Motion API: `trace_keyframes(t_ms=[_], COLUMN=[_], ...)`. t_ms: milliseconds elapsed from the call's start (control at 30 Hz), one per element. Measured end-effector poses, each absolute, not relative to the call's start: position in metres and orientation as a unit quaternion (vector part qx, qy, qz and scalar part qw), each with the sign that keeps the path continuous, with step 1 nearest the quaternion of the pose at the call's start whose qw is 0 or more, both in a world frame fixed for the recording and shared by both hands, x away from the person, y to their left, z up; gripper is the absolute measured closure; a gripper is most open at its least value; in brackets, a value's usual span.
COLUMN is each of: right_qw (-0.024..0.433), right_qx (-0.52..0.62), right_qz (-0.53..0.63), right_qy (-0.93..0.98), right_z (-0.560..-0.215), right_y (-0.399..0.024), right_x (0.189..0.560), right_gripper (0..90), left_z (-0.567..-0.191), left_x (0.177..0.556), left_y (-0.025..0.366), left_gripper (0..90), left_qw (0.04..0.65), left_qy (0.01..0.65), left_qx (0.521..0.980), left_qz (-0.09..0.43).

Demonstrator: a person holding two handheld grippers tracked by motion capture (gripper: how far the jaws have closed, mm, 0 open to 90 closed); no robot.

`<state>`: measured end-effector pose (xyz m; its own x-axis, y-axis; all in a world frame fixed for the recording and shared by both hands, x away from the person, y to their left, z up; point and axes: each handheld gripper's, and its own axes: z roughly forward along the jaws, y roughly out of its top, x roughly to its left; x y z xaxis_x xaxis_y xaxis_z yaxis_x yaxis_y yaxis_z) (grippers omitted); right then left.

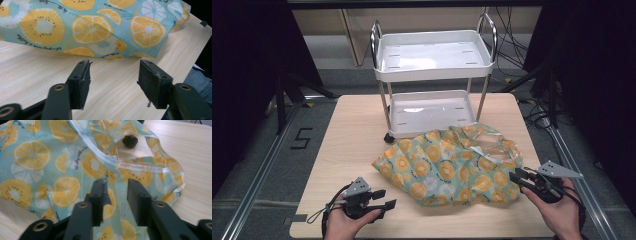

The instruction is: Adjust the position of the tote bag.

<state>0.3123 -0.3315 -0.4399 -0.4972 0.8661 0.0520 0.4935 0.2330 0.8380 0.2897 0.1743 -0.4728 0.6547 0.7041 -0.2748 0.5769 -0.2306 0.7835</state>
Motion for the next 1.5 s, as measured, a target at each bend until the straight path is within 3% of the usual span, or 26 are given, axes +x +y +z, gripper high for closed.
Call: trace_keyframes(t_ms=[367, 467, 567, 600, 900, 1033, 1133, 1300, 1333, 1500], right_qw=[0.198, 0.164, 0.162, 0.126, 0.110, 0.054, 0.048, 0.024, 0.072, 0.137], right_qx=[0.522, 0.558, 0.553, 0.570, 0.541, 0.562, 0.563, 0.542, 0.538, 0.460], right_qz=[0.425, 0.426, 0.419, 0.433, 0.408, 0.384, 0.372, 0.326, 0.334, 0.415], right_qy=[0.712, 0.693, 0.702, 0.687, 0.727, 0.730, 0.736, 0.775, 0.771, 0.773], right_z=[-0.450, -0.455, -0.459, -0.458, -0.460, -0.471, -0.480, -0.465, -0.463, -0.432], right_y=[-0.355, -0.364, -0.371, -0.372, -0.379, -0.371, -0.361, -0.357, -0.352, -0.329], right_x=[0.323, 0.328, 0.334, 0.337, 0.367, 0.386, 0.396, 0.397, 0.396, 0.386], right_gripper=[49.3, 44.7, 42.3, 39.6, 28.2, 26.2, 31.7, 81.6, 86.5, 90.0], left_z=[-0.472, -0.470, -0.469, -0.470, -0.465, -0.464, -0.465, -0.462, -0.459, -0.440], left_x=[0.291, 0.292, 0.293, 0.293, 0.289, 0.291, 0.291, 0.291, 0.291, 0.297], left_y=[0.172, 0.171, 0.171, 0.171, 0.167, 0.163, 0.162, 0.163, 0.164, 0.161], left_gripper=[40.2, 40.2, 40.1, 40.0, 38.9, 38.0, 37.8, 37.7, 37.7, 38.6], left_qw=[0.462, 0.462, 0.457, 0.458, 0.471, 0.471, 0.470, 0.475, 0.473, 0.491], left_qy=[0.415, 0.402, 0.399, 0.397, 0.396, 0.379, 0.380, 0.382, 0.381, 0.375], left_qx=[0.779, 0.785, 0.788, 0.788, 0.781, 0.788, 0.789, 0.786, 0.787, 0.777], left_qz=[0.088, 0.100, 0.105, 0.104, 0.107, 0.112, 0.105, 0.103, 0.107, 0.119])
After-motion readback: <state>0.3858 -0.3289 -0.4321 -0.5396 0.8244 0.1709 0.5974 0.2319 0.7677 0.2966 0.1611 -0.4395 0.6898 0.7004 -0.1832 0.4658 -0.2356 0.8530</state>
